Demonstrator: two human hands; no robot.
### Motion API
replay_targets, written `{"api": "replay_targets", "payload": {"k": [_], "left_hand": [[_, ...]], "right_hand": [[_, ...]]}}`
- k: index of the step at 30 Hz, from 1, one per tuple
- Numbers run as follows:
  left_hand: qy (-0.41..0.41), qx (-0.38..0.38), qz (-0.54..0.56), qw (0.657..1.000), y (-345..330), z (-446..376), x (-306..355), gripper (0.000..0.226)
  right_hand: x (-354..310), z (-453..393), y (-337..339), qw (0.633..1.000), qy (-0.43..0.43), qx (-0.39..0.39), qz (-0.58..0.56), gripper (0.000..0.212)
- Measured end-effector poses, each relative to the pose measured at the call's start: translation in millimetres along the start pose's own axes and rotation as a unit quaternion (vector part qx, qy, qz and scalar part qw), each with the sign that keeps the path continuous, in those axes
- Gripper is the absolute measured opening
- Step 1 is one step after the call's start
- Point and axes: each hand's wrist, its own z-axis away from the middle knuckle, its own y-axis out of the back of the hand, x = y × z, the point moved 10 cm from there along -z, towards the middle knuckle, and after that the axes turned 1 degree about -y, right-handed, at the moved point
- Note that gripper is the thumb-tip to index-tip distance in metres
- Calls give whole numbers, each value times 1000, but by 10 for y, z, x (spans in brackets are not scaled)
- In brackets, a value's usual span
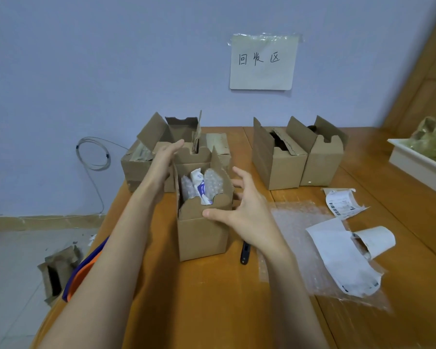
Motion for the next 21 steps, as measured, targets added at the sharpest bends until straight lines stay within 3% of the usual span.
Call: {"api": "replay_targets", "payload": {"k": [2,4,7,14,21], "left_hand": [[-17,18,29,999,-1,30,-17,85],[-49,77,61,994,109,85,-30,59],[-80,164,55,982,317,202,-105,39],[-116,242,26,963,551,587,-170,22],[-146,240,-92,955,530,750,-189,14]], "right_hand": [[98,-23,42,999,-5,12,-46,104],[186,-41,82,994,0,21,-110,96],[259,-77,74,982,21,18,-188,88],[350,-141,139,991,-8,58,-121,93],[329,-322,223,978,19,102,-181,46]]}}
